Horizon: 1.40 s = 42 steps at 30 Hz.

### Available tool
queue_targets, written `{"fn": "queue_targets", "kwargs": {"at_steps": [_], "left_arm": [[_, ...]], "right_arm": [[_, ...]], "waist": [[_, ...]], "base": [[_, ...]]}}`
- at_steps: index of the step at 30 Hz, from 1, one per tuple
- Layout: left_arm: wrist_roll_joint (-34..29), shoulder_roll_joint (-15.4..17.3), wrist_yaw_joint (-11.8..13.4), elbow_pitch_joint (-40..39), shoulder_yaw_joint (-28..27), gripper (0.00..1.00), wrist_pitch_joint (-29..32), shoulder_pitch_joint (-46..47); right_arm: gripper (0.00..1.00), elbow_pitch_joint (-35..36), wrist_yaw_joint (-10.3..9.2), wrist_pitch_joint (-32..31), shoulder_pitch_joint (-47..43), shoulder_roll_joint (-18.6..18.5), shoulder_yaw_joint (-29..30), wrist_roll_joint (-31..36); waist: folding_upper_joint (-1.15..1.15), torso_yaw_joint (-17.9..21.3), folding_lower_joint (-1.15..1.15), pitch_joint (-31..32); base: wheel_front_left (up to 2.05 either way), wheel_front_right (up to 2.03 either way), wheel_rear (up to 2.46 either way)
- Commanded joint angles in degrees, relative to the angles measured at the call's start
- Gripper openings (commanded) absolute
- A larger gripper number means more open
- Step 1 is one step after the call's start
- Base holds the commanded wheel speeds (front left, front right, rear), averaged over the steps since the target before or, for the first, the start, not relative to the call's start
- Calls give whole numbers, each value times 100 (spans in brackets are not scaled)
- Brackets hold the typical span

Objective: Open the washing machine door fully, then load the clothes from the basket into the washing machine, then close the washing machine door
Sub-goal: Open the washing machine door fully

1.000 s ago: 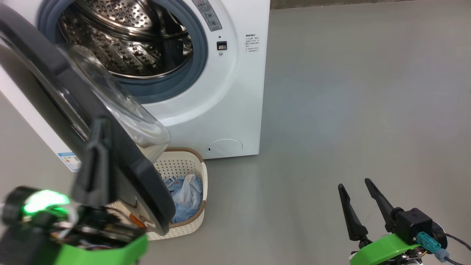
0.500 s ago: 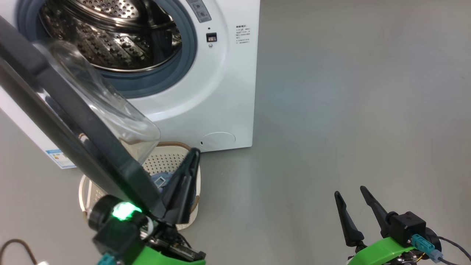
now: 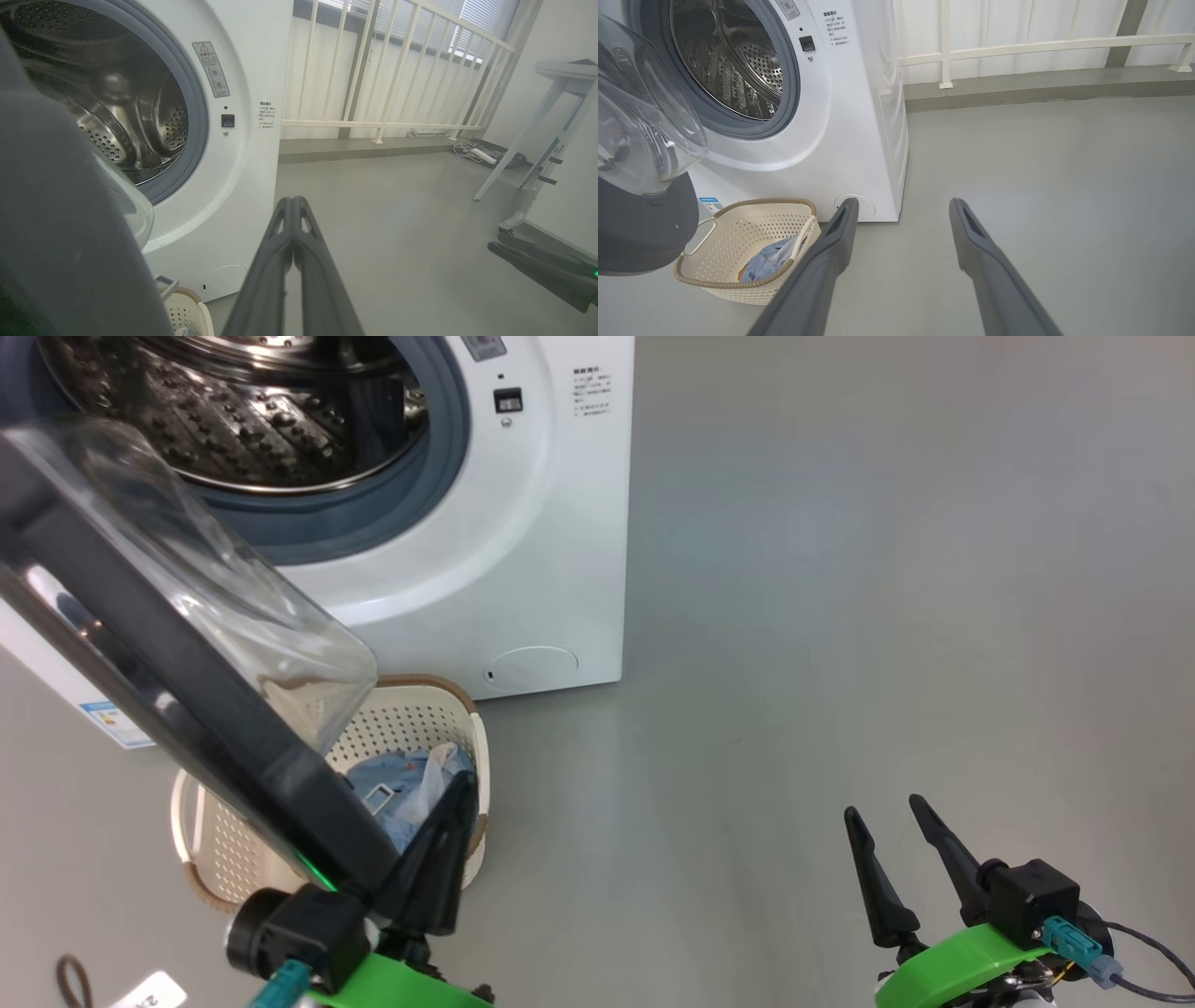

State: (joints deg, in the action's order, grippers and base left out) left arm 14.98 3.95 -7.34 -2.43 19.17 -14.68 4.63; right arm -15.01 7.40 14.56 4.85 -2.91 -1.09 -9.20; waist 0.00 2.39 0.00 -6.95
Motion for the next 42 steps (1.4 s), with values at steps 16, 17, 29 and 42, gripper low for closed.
{"fn": "queue_targets", "kwargs": {"at_steps": [16,17,29,42], "left_arm": [[169,-104,-14,419,-959,0,-32,164],[200,-105,-14,438,-1018,0,-32,165],[289,-106,17,464,-1251,0,-32,77],[232,-107,129,525,-1391,0,-32,-203]], "right_arm": [[100,25,9,44,194,3,-160,-90],[100,14,9,44,193,3,-166,-100],[100,-93,9,44,156,3,-225,-173],[100,-147,9,44,59,3,-217,-176]], "waist": [[0,-60,0,-70],[0,-85,0,-63],[0,-387,0,18],[0,-768,0,183]], "base": [[0,0,0],[0,0,0],[0,0,0],[0,0,0]]}}
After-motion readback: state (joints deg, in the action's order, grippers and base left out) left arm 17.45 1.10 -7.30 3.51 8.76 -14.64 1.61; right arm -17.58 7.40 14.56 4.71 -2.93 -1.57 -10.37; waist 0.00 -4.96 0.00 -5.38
